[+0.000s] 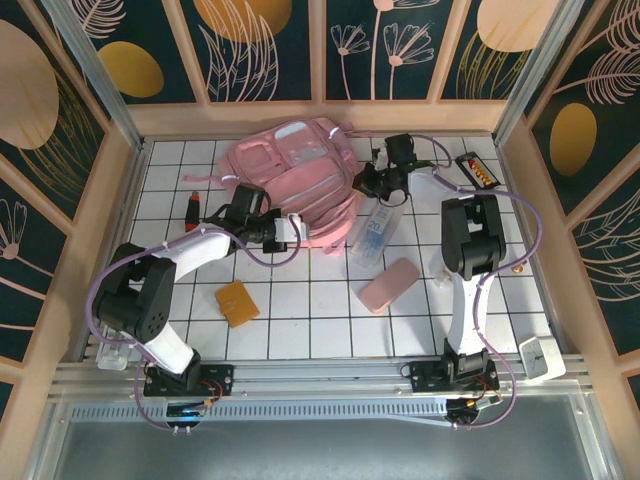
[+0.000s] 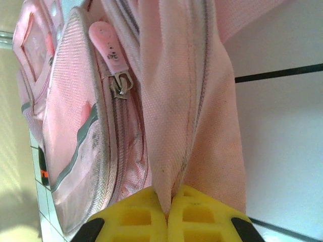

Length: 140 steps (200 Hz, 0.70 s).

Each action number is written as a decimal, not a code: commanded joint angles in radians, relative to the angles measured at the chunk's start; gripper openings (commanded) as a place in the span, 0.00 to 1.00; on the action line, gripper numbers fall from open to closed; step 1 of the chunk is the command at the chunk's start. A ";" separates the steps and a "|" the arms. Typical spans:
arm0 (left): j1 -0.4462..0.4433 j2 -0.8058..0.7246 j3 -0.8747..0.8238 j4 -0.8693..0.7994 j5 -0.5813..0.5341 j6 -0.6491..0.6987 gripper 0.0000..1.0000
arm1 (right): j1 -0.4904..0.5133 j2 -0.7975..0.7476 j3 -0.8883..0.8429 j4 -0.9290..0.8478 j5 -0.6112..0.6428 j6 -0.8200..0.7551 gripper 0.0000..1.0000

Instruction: Pack the student bag

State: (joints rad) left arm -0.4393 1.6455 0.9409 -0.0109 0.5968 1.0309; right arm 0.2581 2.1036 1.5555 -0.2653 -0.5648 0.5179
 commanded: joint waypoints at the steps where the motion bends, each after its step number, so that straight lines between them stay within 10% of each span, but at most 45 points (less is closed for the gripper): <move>1: -0.020 0.025 0.061 0.058 0.206 -0.093 0.00 | -0.050 0.026 0.046 0.158 -0.034 -0.035 0.03; 35: -0.026 -0.014 0.135 0.181 0.211 -0.490 0.14 | -0.073 0.013 0.043 0.109 0.052 -0.037 0.28; 71: 0.019 -0.070 0.333 -0.066 -0.417 -0.919 0.50 | -0.066 -0.161 -0.060 0.080 0.207 -0.079 0.42; 109: 0.236 -0.091 0.205 -0.147 -0.330 -1.294 0.47 | 0.040 -0.258 -0.015 -0.049 0.295 -0.293 0.43; 140: 0.322 0.026 0.194 -0.199 -0.238 -1.218 0.47 | 0.136 -0.242 0.053 -0.062 0.223 -0.316 0.43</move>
State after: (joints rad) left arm -0.1398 1.5684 1.1610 -0.0757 0.3061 -0.1173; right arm 0.3229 1.8572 1.5658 -0.2771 -0.3157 0.2790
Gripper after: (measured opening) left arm 0.454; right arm 0.428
